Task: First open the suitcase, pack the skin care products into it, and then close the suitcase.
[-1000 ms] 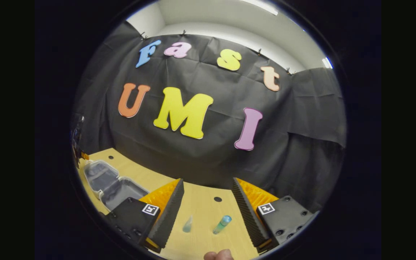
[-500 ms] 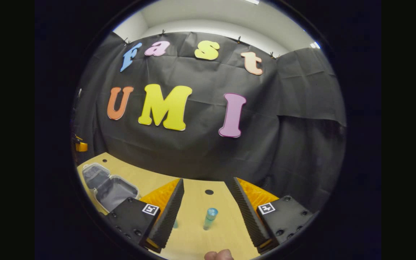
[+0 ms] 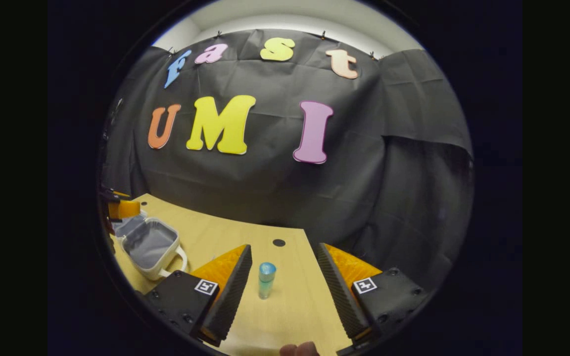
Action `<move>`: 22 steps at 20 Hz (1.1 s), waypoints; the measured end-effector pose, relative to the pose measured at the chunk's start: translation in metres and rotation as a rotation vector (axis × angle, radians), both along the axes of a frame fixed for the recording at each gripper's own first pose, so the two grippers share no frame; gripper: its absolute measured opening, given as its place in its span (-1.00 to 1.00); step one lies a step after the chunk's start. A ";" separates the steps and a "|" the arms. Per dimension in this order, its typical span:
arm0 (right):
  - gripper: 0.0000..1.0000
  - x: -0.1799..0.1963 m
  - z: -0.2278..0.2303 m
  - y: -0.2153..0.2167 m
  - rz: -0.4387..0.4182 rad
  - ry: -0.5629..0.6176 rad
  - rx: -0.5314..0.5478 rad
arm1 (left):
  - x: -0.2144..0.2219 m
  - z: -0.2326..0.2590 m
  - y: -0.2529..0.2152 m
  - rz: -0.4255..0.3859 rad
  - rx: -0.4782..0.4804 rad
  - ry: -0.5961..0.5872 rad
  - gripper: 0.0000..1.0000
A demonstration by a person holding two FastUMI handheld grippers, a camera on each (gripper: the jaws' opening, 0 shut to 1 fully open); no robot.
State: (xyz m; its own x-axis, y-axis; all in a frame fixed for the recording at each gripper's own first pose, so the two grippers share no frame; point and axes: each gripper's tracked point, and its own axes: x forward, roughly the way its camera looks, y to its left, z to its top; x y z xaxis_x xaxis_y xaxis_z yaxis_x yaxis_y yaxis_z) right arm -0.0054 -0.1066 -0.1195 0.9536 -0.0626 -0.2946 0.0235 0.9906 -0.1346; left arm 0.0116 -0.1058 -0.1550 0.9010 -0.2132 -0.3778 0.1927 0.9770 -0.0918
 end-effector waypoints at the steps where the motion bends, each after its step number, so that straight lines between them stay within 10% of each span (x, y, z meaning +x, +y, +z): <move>1: 0.61 0.002 -0.006 -0.008 0.003 0.013 0.002 | -0.003 -0.008 -0.024 -0.037 -0.001 0.015 0.96; 9: 0.61 0.002 -0.049 -0.047 0.014 0.111 0.034 | -0.005 -0.065 -0.126 -0.146 0.032 0.078 0.96; 22: 0.61 -0.020 -0.094 -0.086 -0.014 0.244 0.004 | 0.036 -0.188 -0.151 -0.119 0.100 0.223 0.88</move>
State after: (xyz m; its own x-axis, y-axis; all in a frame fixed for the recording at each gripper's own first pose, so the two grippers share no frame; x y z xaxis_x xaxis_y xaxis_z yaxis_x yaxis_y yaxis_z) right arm -0.0256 -0.1926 -0.2133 0.8534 -0.0736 -0.5160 0.0043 0.9909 -0.1343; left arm 0.0479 -0.2566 -0.3429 0.7638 -0.2642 -0.5889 0.2928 0.9549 -0.0487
